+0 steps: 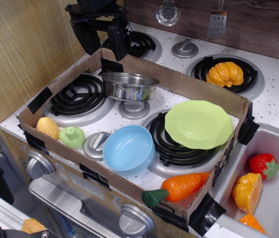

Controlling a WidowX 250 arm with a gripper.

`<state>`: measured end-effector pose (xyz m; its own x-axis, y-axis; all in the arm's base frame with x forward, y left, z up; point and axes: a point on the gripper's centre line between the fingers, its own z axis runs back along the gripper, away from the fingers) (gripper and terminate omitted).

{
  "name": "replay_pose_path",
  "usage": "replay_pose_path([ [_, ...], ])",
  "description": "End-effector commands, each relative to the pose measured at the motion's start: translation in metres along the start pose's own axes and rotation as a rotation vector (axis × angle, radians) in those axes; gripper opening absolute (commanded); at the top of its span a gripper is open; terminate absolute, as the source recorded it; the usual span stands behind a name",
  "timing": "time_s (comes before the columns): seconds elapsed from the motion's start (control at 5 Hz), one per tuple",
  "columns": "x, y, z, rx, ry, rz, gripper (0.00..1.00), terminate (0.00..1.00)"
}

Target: Put carrot on plate

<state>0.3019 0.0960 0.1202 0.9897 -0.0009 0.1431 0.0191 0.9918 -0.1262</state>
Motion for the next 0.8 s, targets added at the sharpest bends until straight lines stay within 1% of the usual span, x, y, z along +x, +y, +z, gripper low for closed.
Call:
replay_pose_path([
  [0.0,0.000,0.000,0.000,0.000,0.000,0.000,1.00,0.00],
  [0.4,-0.038,-0.077,0.019,0.015,0.015,0.077,1.00,0.00],
  [0.6,-0.049,-0.099,0.026,0.037,0.008,0.026,1.00,0.00],
])
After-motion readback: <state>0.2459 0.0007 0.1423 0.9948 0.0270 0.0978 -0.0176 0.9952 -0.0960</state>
